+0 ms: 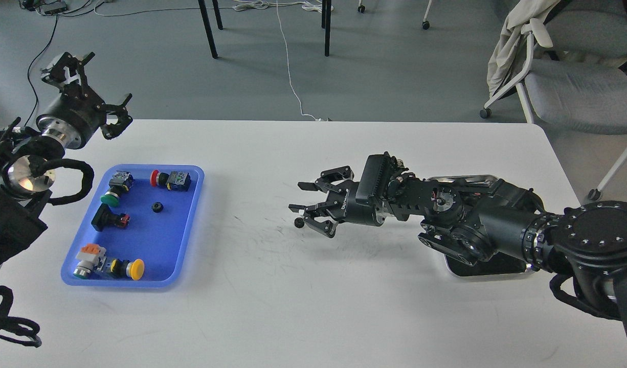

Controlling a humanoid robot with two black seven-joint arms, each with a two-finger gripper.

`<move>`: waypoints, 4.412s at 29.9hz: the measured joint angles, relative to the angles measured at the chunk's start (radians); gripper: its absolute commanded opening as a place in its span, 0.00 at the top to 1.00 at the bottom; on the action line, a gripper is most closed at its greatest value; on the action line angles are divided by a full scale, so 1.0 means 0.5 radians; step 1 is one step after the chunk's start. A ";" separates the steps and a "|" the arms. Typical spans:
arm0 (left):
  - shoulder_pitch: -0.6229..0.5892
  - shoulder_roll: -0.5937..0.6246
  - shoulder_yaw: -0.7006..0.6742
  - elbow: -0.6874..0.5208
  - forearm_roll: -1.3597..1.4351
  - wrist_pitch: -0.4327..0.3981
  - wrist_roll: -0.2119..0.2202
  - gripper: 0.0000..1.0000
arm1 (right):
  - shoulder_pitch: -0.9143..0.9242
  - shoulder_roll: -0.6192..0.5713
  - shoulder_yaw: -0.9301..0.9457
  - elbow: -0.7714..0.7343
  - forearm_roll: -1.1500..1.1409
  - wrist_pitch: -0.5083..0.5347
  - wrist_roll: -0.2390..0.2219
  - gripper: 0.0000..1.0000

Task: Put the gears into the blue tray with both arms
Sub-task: 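Lower the right gripper and release the black gear on the table, then raise the right arm up and back away from the table, then swing the left gripper over the blue tray toward the black gear, then lower the left gripper onto the black gear and close it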

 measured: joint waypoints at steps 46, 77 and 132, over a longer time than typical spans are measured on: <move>0.182 0.187 0.006 -1.376 1.205 0.113 -0.069 0.02 | 0.359 -0.625 0.479 0.166 3.091 0.126 0.000 0.03; 0.388 0.109 0.362 -1.653 3.319 0.917 -0.671 0.02 | -0.191 -0.982 1.415 0.305 3.288 0.389 -0.241 0.02; 0.290 -0.376 0.618 -0.948 4.396 1.295 -0.670 0.08 | -0.511 -0.912 1.818 0.280 3.786 0.705 -0.515 0.01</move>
